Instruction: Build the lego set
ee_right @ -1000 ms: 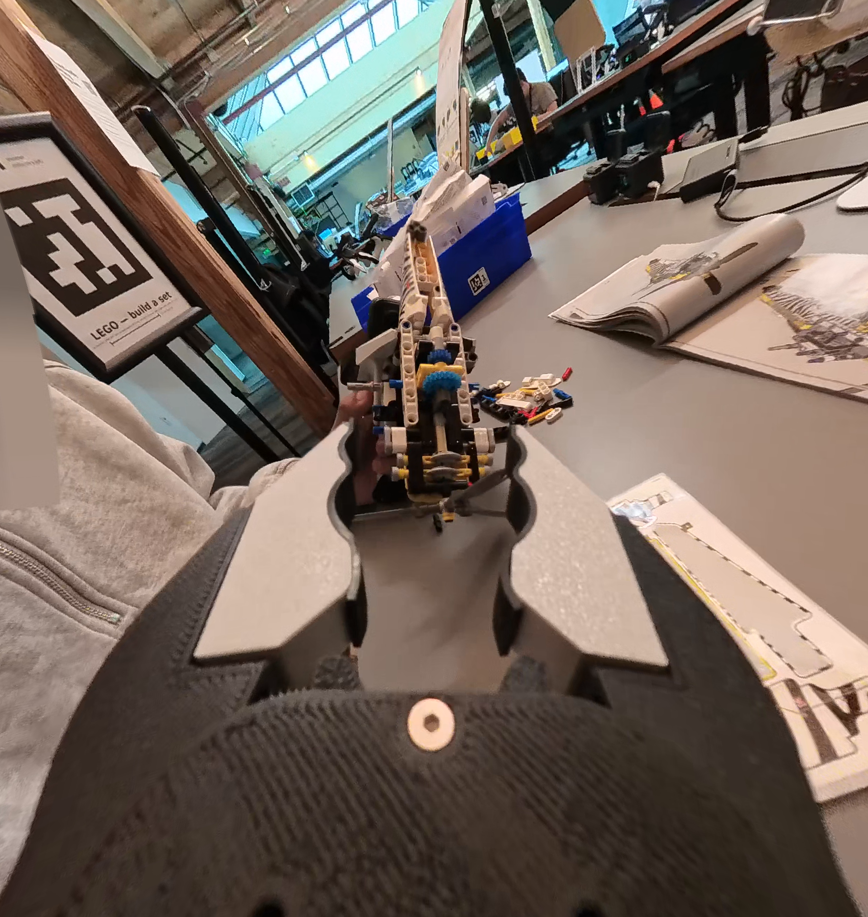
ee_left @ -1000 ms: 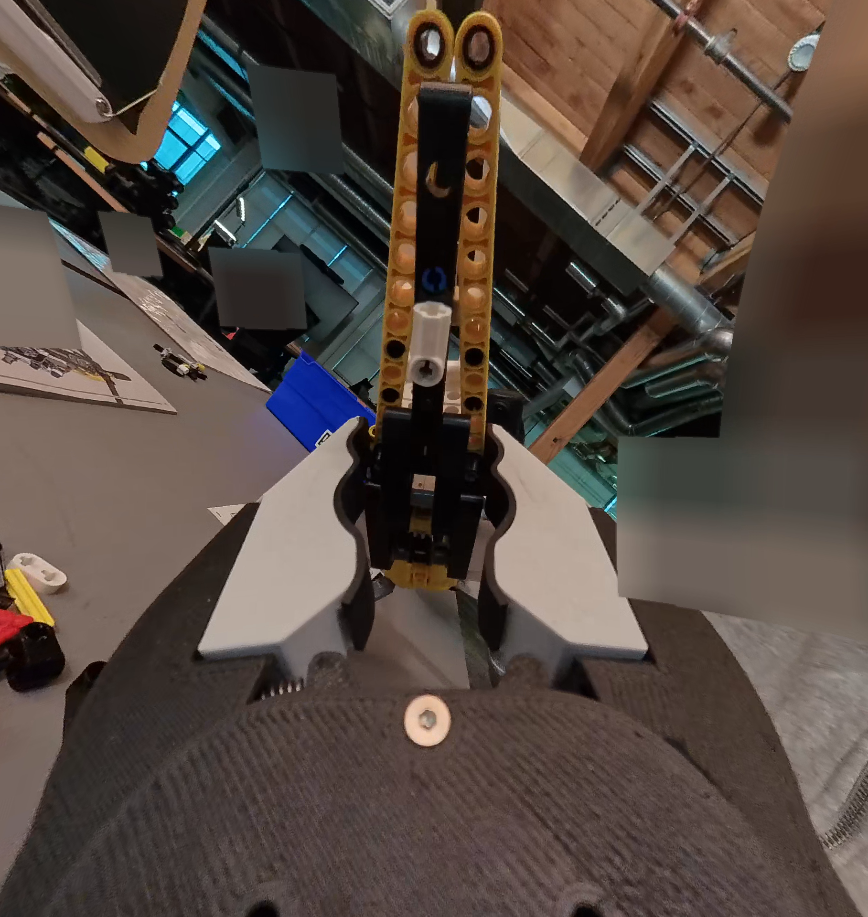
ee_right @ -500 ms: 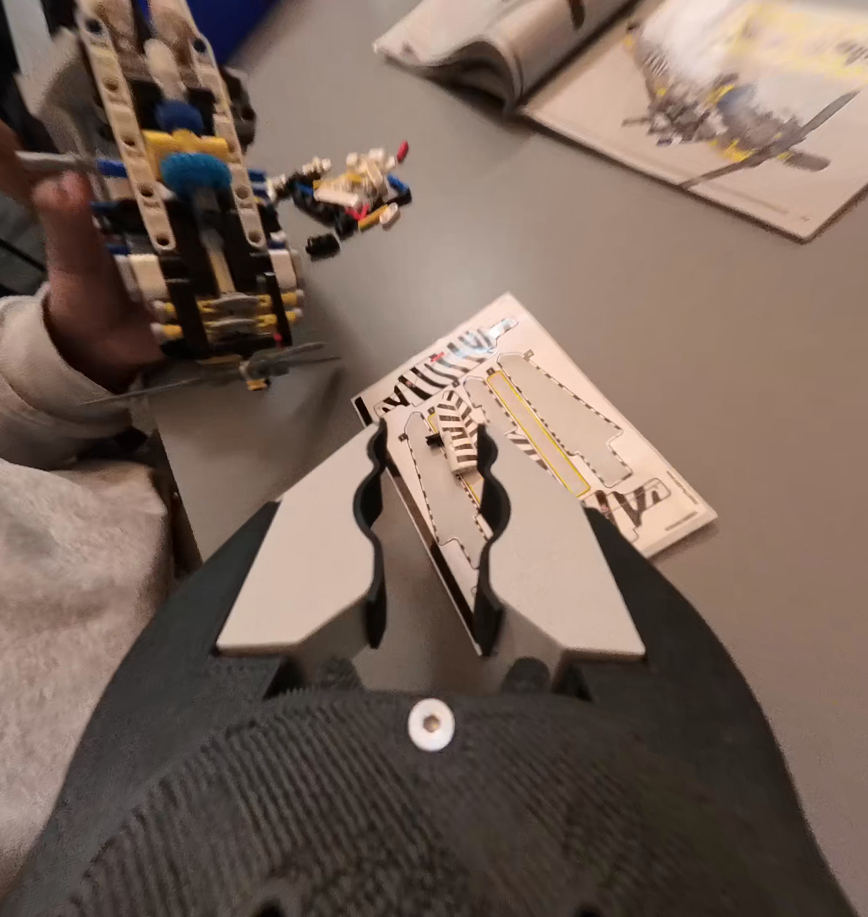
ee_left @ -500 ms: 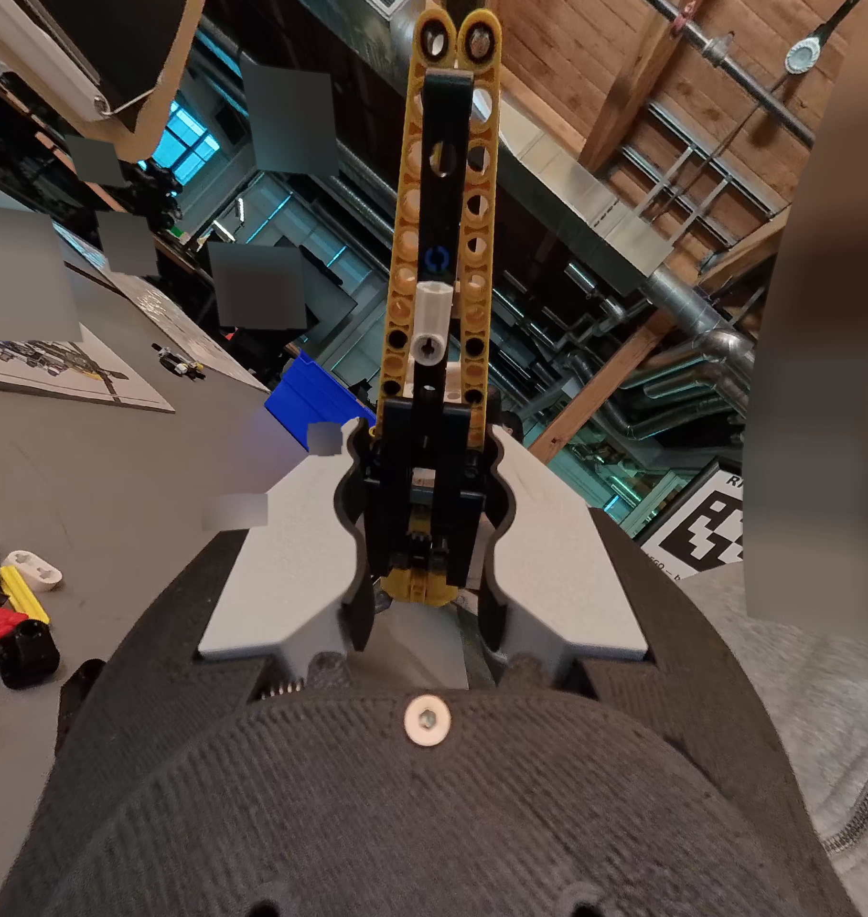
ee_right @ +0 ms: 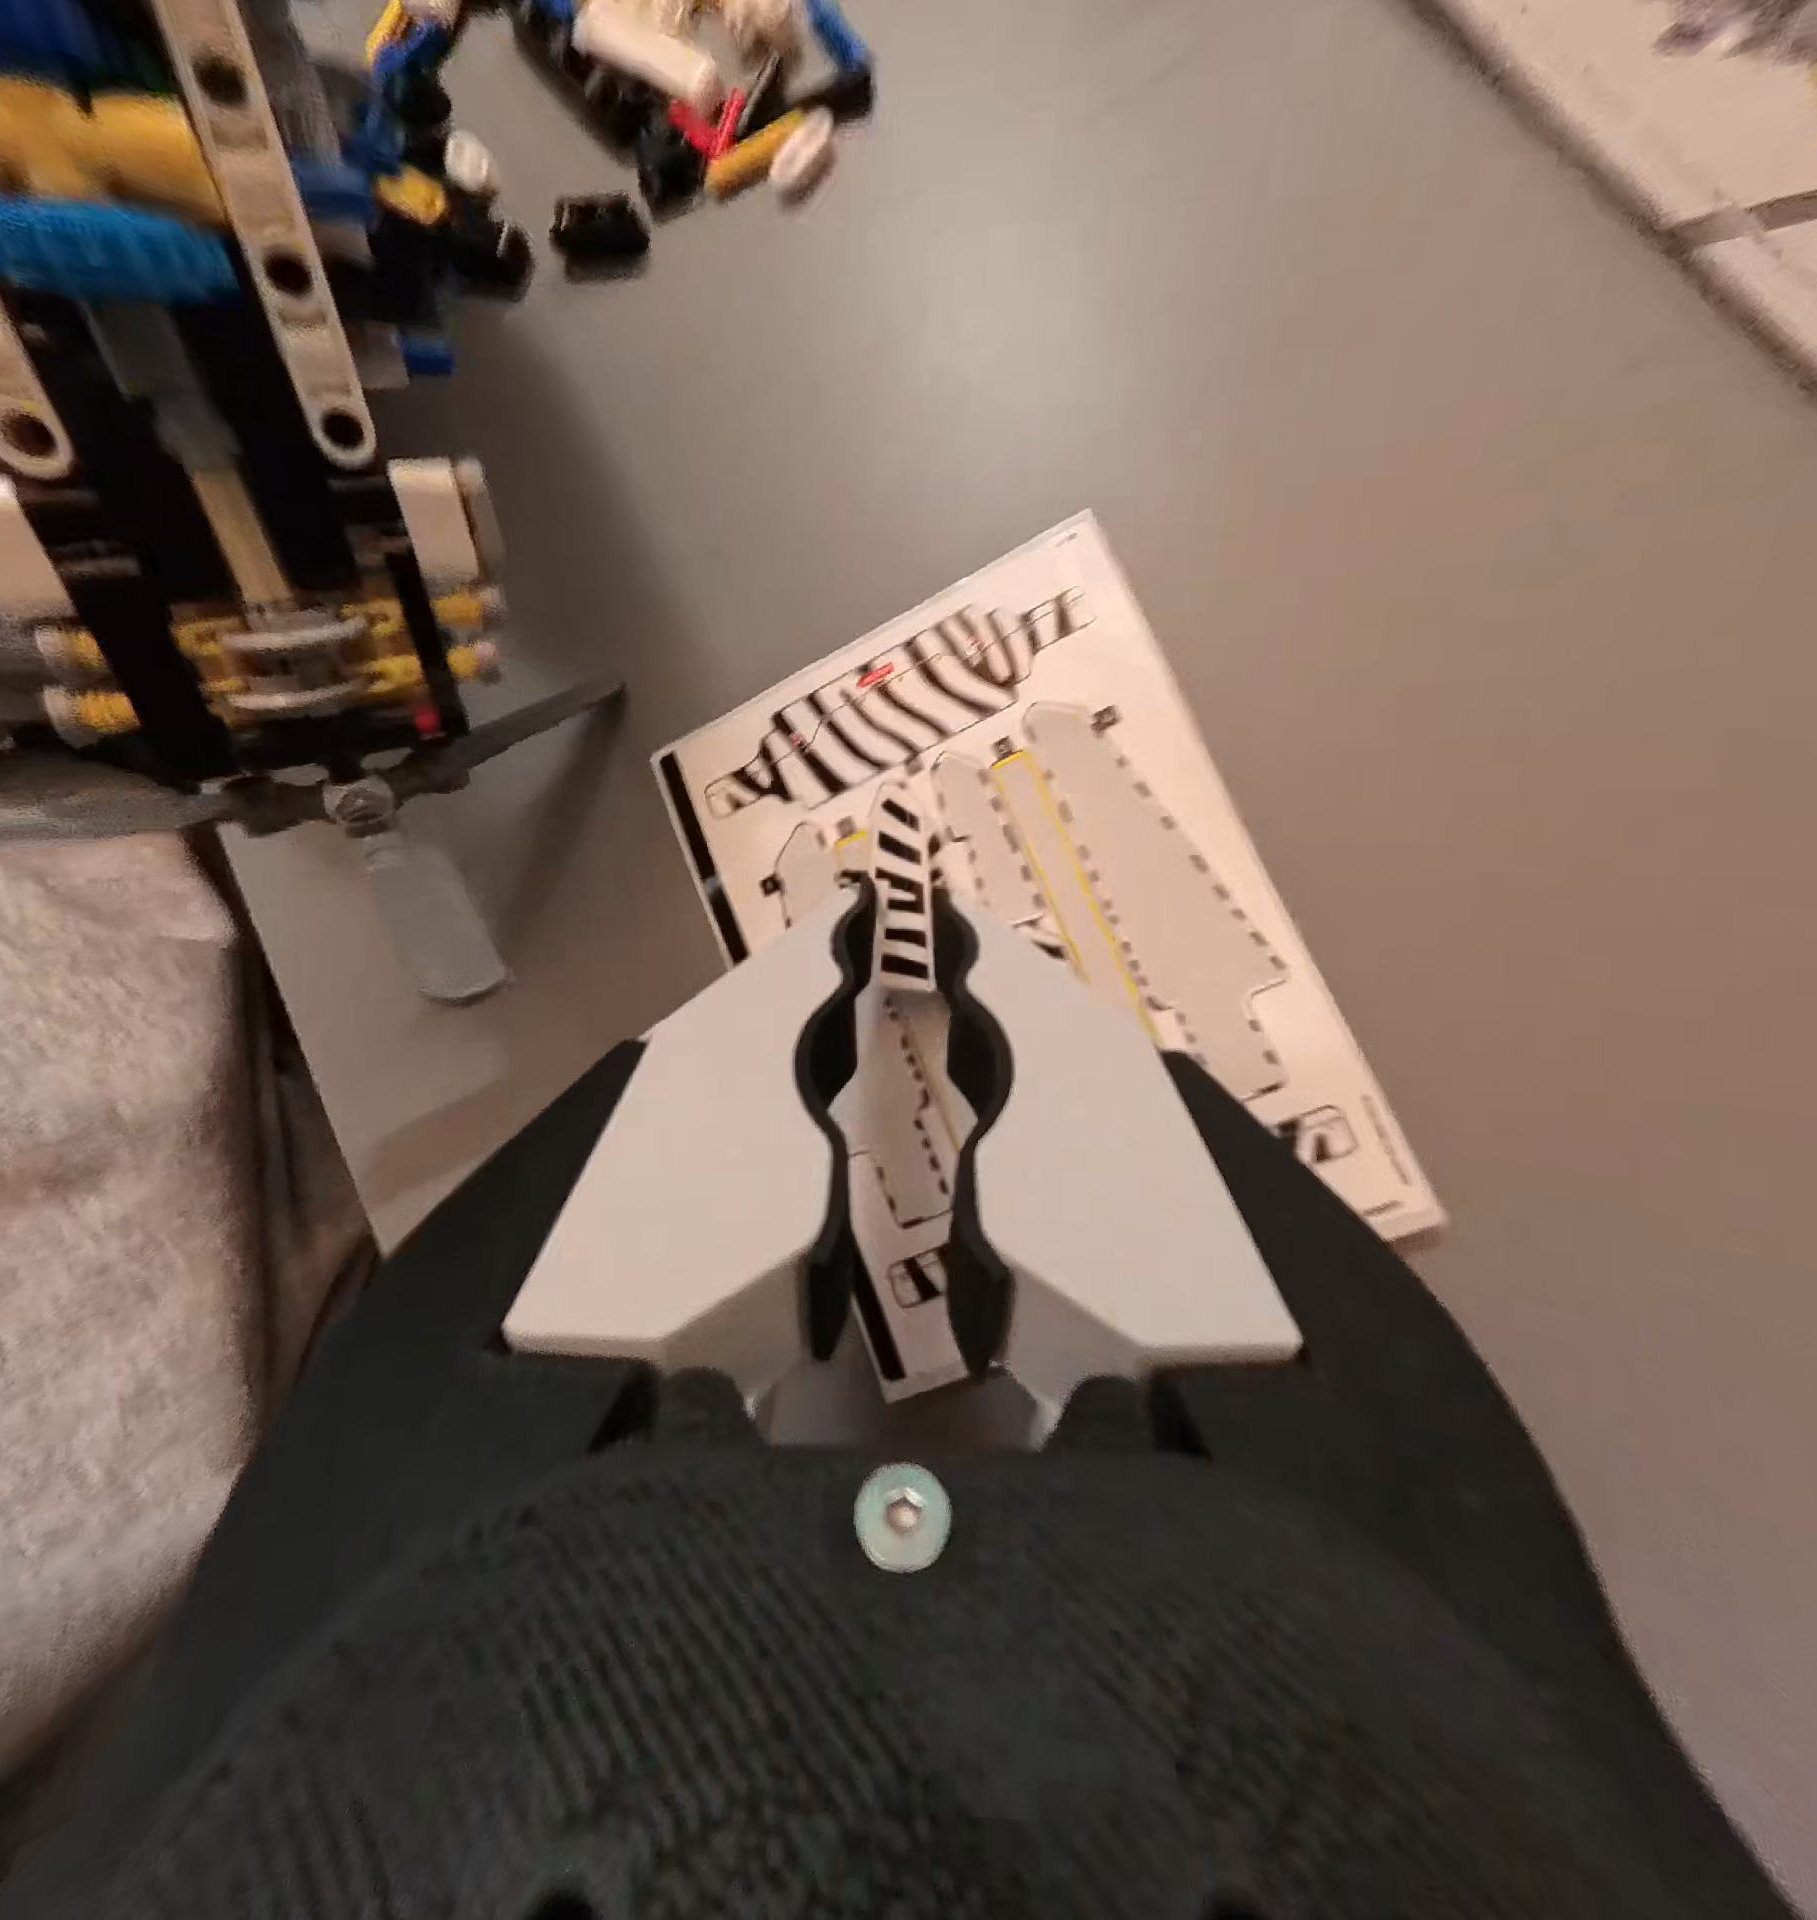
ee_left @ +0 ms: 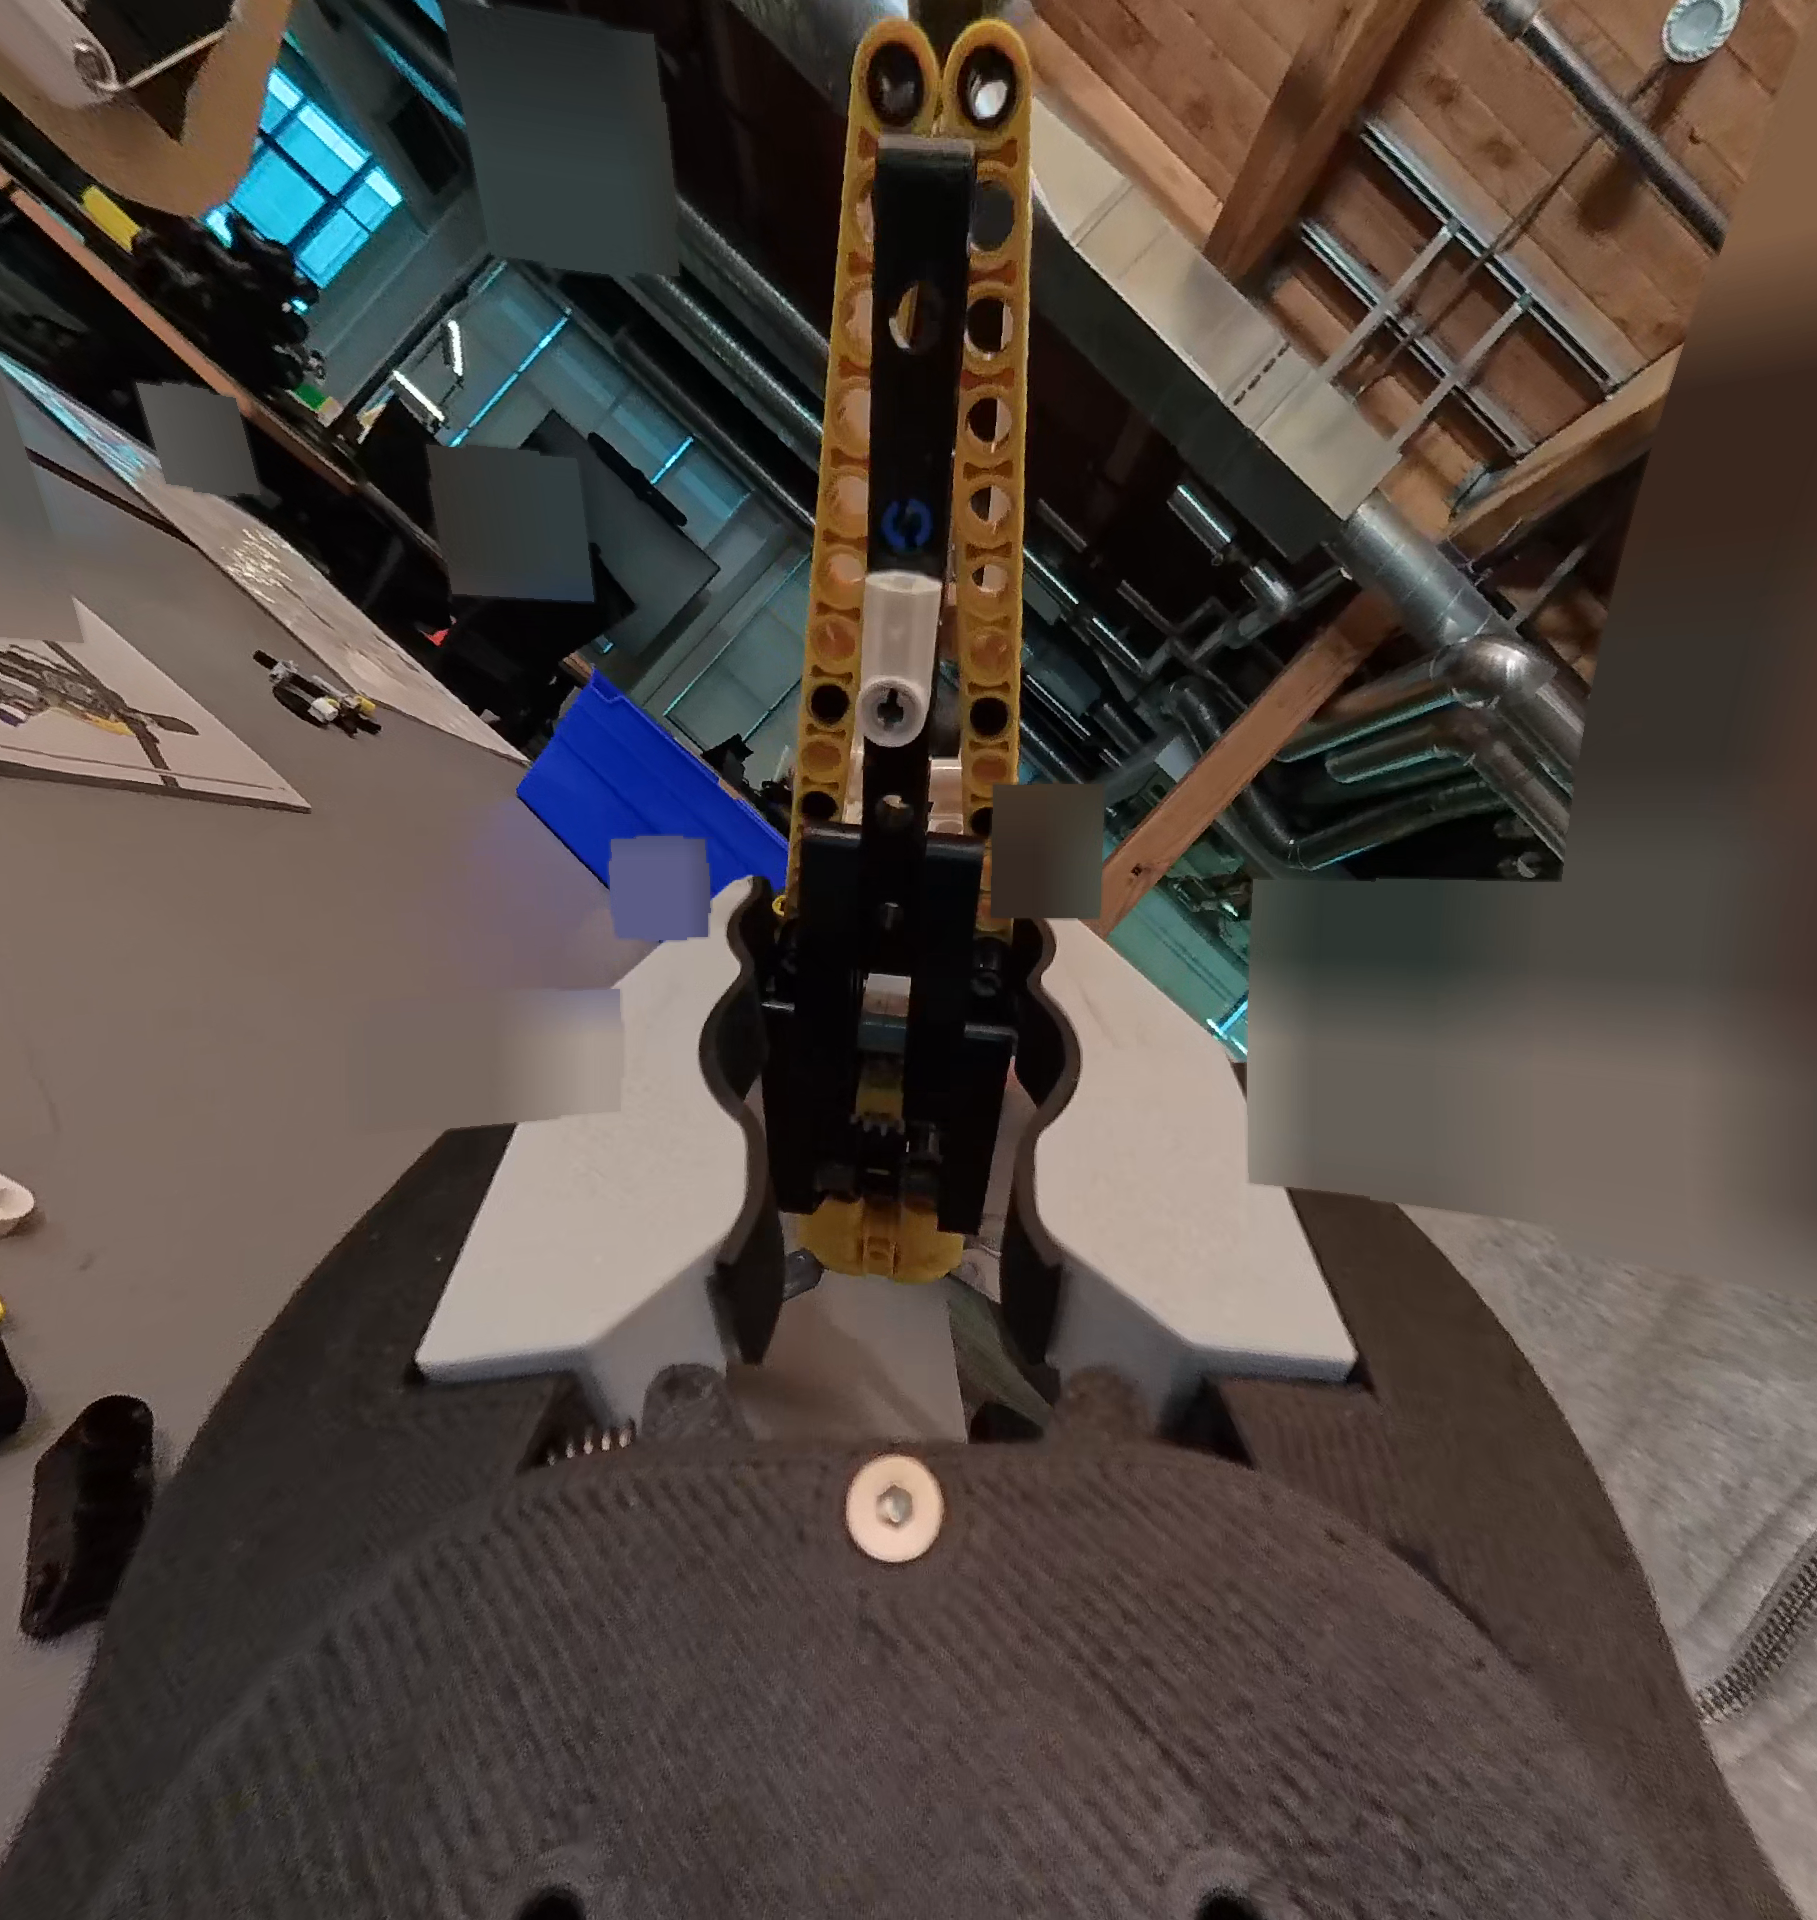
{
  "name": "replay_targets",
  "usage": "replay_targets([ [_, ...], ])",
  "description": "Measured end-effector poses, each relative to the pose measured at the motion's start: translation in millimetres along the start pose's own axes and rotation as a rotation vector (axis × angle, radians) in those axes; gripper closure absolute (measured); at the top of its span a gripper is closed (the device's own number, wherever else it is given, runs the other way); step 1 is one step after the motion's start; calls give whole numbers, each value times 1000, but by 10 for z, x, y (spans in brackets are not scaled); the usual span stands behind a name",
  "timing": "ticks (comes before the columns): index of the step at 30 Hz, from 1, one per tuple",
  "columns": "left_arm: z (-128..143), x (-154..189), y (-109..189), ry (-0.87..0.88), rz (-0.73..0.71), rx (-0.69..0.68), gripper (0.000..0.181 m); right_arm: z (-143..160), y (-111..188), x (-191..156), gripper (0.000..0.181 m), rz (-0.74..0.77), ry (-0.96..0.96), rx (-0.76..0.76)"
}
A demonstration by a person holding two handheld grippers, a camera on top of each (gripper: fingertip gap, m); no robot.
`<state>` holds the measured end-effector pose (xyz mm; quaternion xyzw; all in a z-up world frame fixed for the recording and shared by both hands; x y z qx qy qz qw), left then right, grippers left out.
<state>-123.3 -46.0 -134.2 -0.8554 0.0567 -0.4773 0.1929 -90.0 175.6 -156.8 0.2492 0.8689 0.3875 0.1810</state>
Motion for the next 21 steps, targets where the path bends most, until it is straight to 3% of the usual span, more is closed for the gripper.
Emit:
replay_targets([
  [4,12,-7,-18,4,-3,-14,140,-204,348,13,174,79,-41,309],
  [6,18,-7,-26,-1,-6,-20,140,-395,560,-147,181,40,-11,529],
  [8,19,-7,-29,-3,-7,-22,140,-563,657,-343,181,0,33,642],
  [13,24,5,-32,-14,-5,-24,140,-807,499,-646,181,-54,92,590],
  [21,52,44,-35,-41,3,-32,140,-889,307,-643,181,-233,-26,551],
])
Point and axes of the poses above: each gripper's, where its closed fingertips meet, y back along the fingers, z out of its underside, x = y × z across the jaws, the point moved 8 cm from there along y, back along the fingers, and after that the axes turned 12 degrees about y, right-handed, at the moved point
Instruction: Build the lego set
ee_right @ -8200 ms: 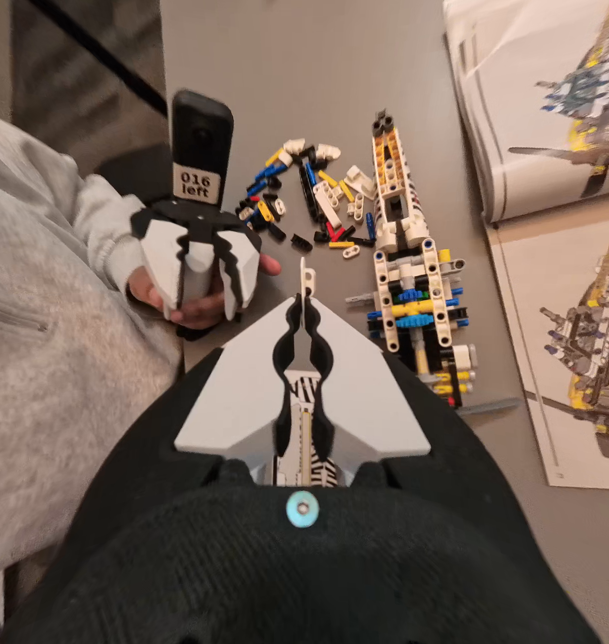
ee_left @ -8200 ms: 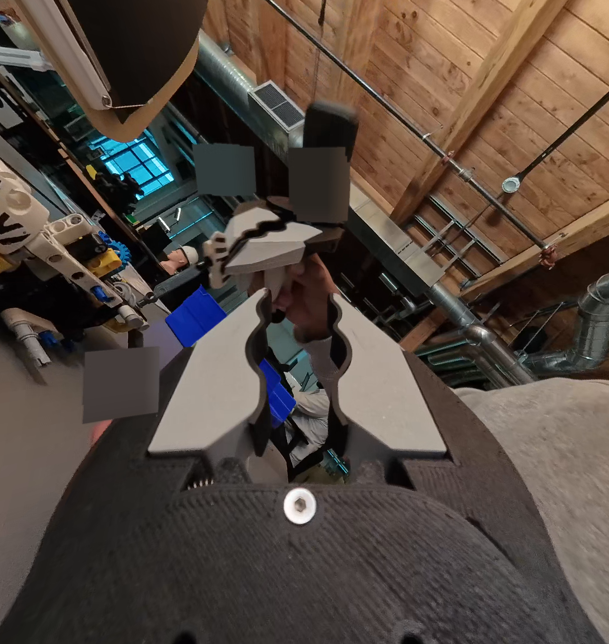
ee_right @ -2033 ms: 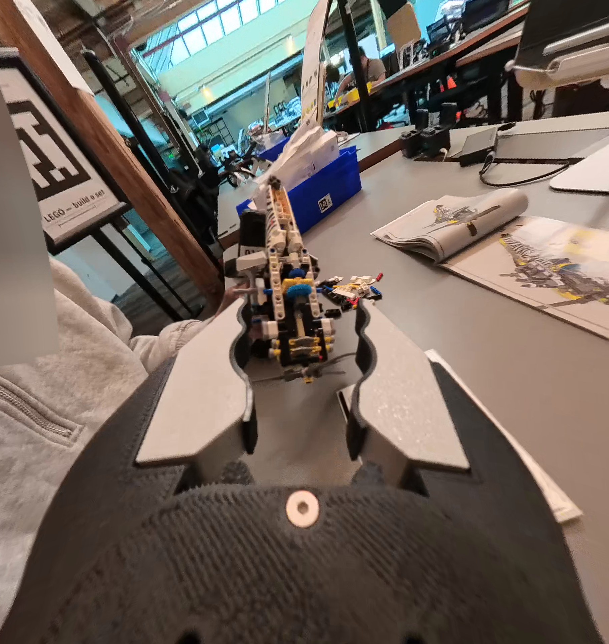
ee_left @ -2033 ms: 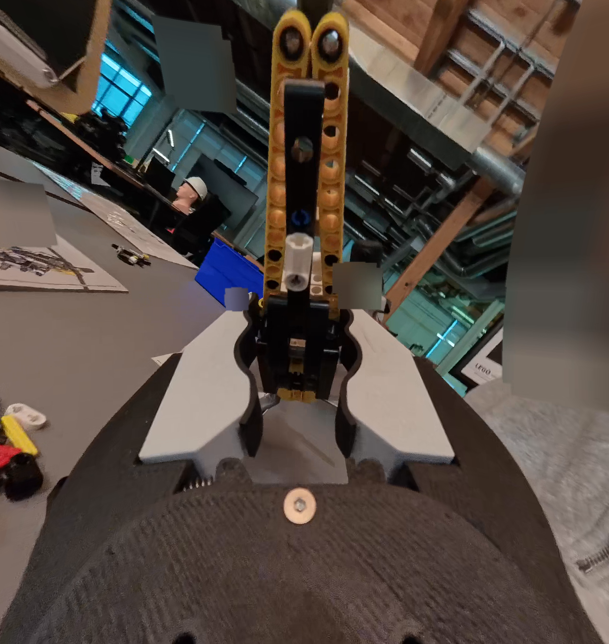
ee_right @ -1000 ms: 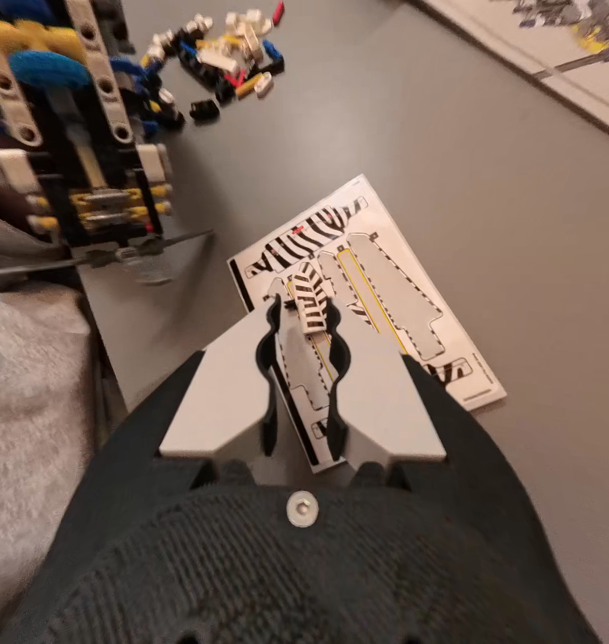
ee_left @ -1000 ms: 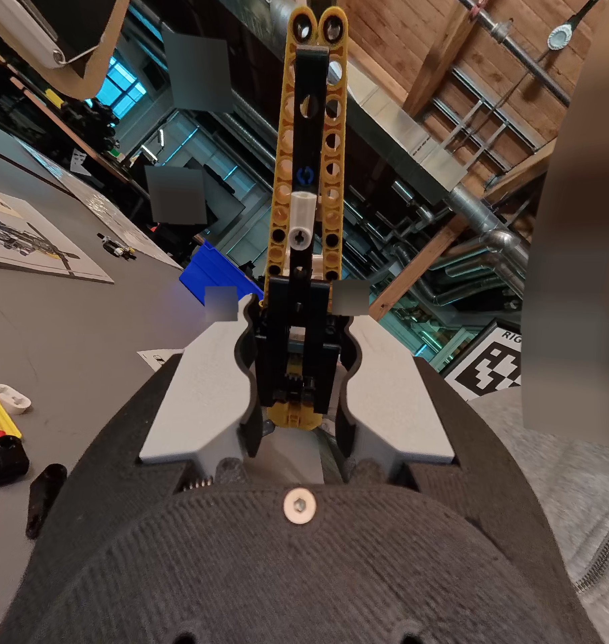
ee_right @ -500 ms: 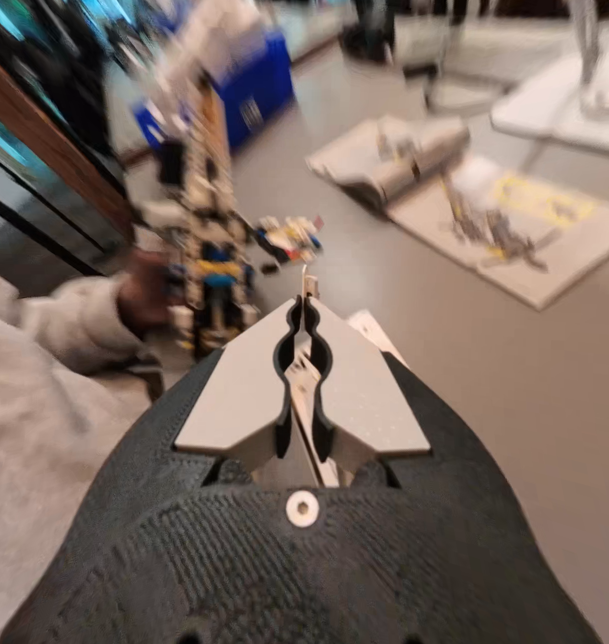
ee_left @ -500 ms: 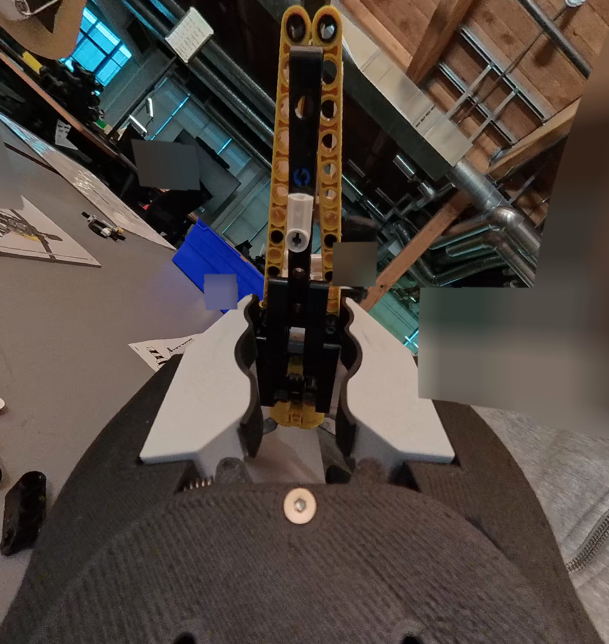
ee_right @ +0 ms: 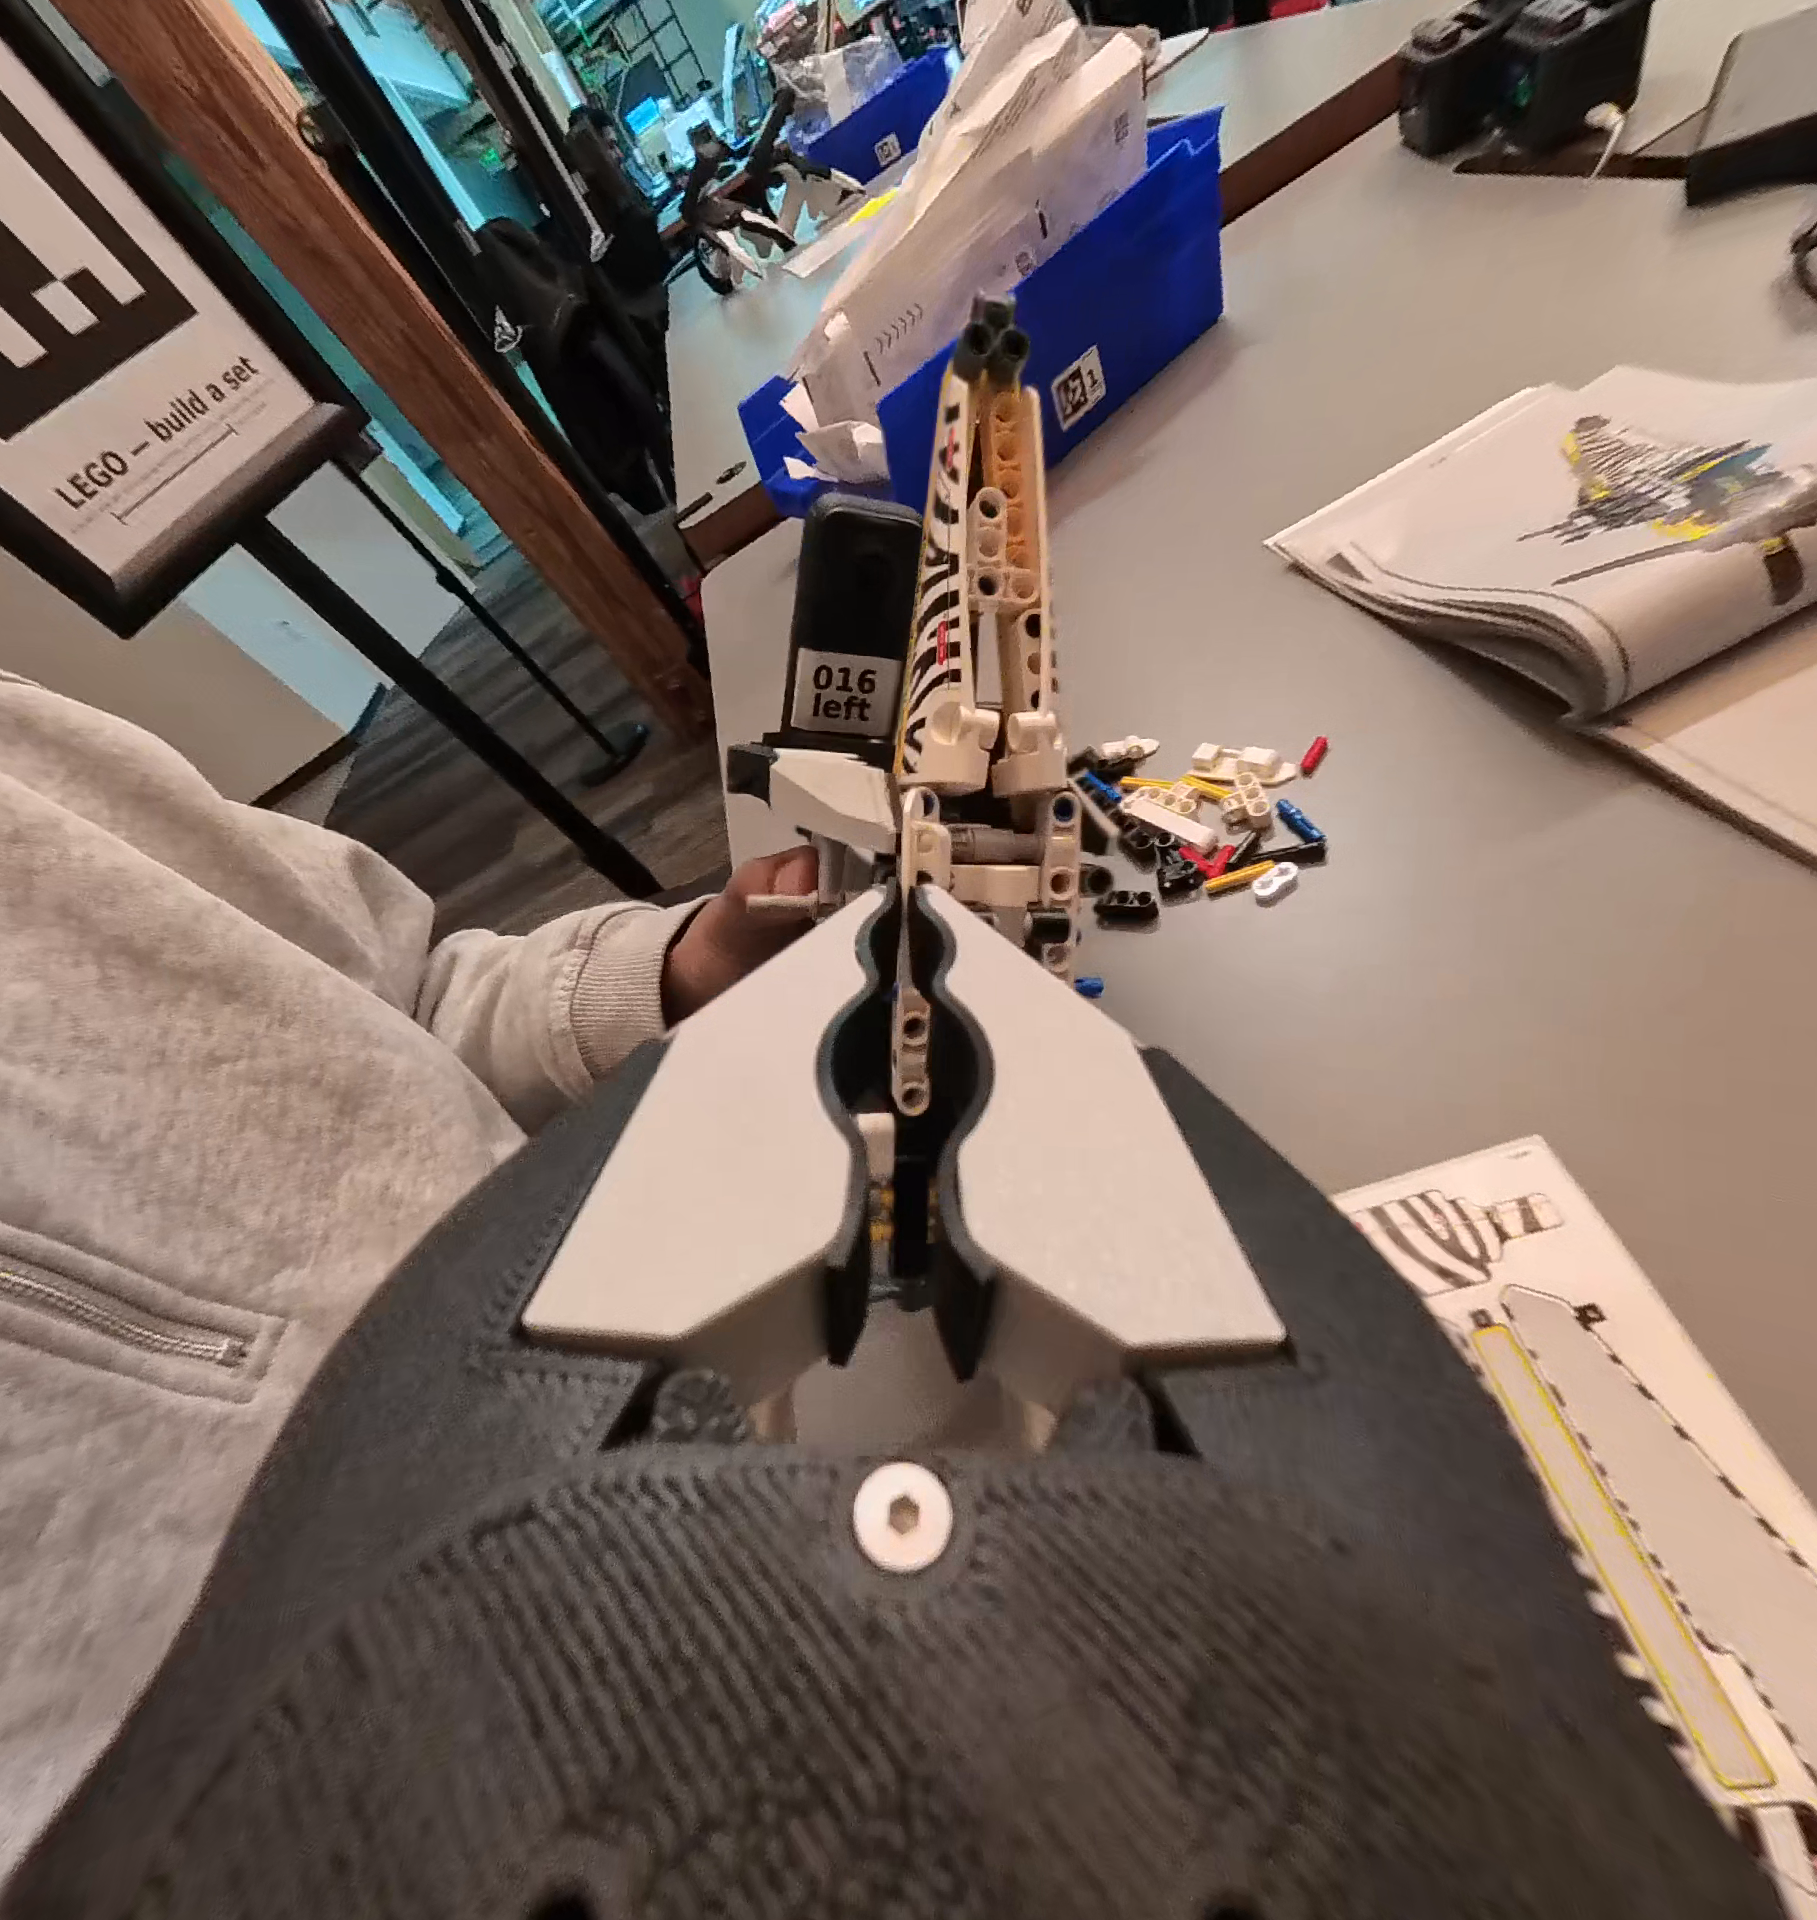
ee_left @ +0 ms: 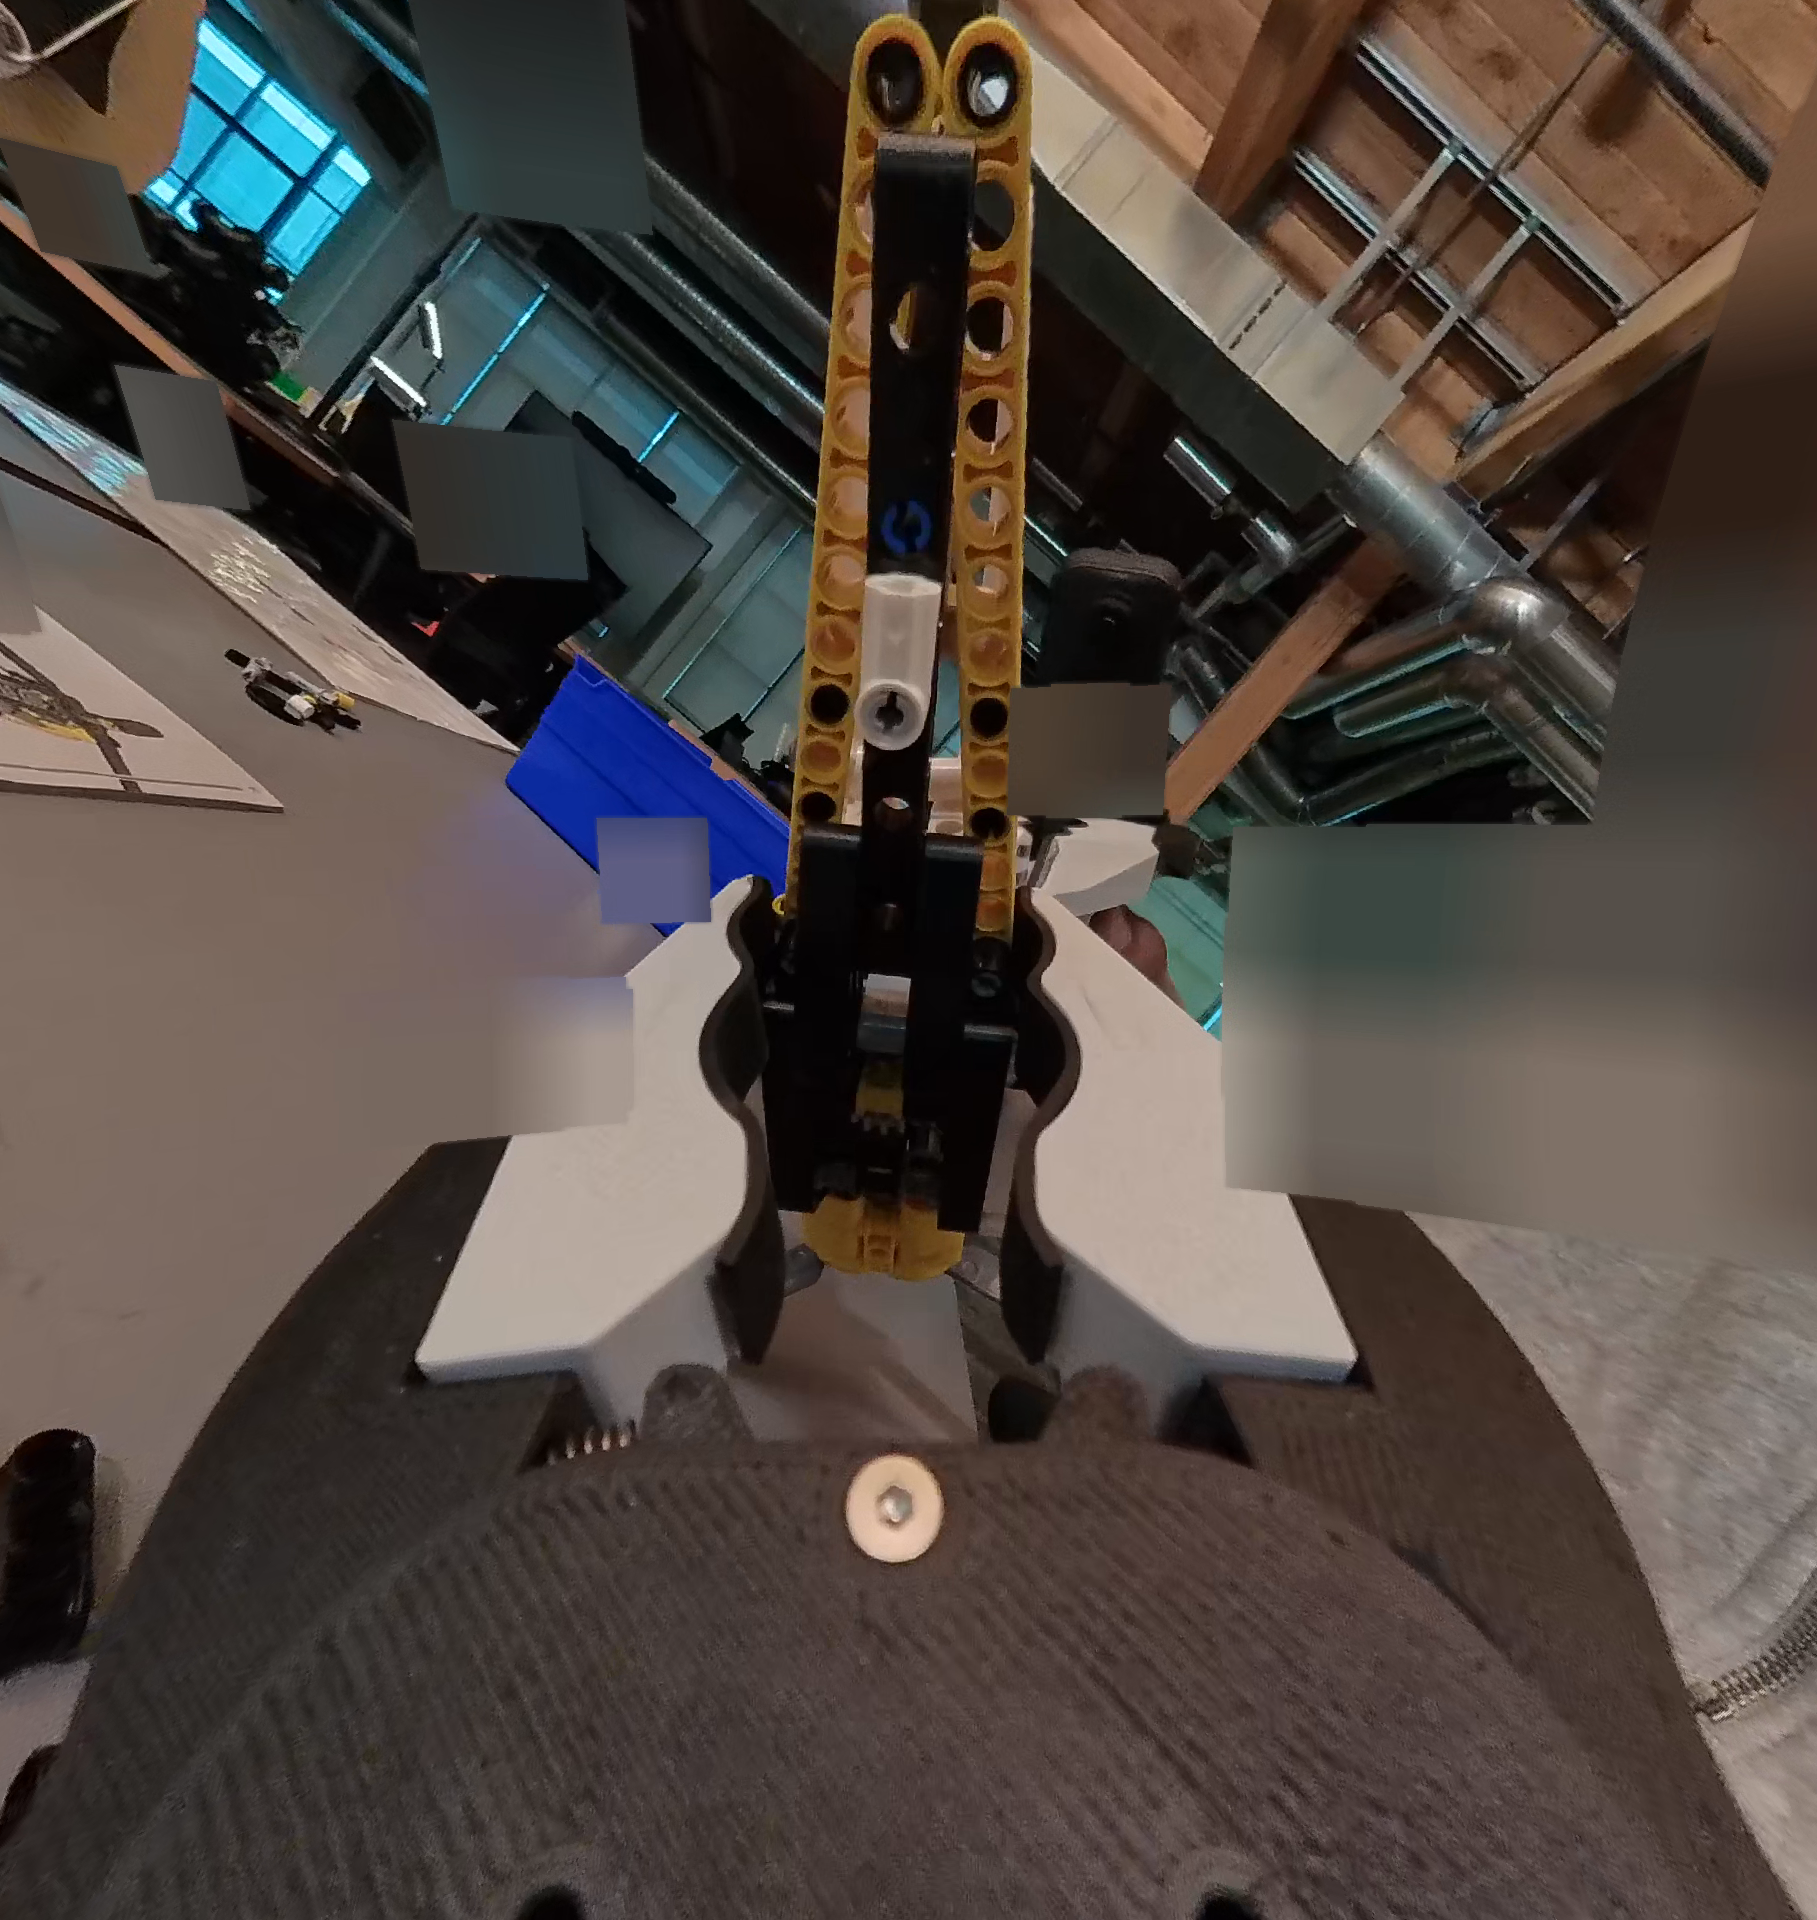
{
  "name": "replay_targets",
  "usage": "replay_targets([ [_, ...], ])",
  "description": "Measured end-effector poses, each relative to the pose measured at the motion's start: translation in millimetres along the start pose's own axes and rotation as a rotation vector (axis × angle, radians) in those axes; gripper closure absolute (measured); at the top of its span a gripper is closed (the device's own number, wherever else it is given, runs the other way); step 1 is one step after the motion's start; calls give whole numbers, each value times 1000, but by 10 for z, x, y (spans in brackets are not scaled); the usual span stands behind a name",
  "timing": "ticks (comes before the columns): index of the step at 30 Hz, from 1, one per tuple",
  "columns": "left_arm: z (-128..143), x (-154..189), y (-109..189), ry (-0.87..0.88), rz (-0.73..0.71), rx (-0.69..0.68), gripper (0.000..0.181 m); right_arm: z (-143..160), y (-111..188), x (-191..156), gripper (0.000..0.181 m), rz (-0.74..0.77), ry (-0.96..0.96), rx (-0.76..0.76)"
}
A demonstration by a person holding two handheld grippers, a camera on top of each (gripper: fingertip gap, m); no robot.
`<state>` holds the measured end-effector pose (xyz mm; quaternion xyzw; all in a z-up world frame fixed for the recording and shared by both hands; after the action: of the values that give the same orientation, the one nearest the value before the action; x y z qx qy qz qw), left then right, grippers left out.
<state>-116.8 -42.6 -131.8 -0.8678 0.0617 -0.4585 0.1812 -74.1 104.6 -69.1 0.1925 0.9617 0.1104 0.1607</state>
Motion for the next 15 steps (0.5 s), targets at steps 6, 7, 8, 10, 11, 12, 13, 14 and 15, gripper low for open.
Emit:
replay_targets([
  [6,12,14,-10,-8,8,-12,139,-17,-1,56,181,-117,-76,-14],
  [7,12,17,-10,-10,10,-11,139,-15,-2,82,181,-142,-95,-17],
  [8,10,17,-8,-11,9,-10,139,-7,-5,106,181,-167,-112,-24],
  [10,11,17,-8,-8,10,-11,139,10,-13,140,181,-225,-153,-24],
  [11,14,21,-13,-10,11,-14,139,17,-15,156,181,-251,-173,-22],
  [12,20,24,-19,-15,11,-18,139,23,-15,171,181,-274,-187,-20],
  [13,25,29,-23,-19,14,-22,139,26,-15,184,181,-297,-201,-15],
  [14,27,32,-26,-23,15,-23,139,32,-15,199,181,-318,-218,-13],
  [15,28,35,-28,-26,15,-24,139,38,-18,213,181,-337,-231,-11],
])
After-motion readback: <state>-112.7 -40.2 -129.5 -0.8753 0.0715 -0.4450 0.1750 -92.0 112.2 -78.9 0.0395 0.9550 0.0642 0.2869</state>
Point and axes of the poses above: each gripper's, where its closed fingertips meet, y back along the fingers, z out of its underside, x = y × z across the jaws, the point moved 8 cm from there along y, back along the fingers, and after that the axes turned 12 degrees about y, right-handed, at the moved point
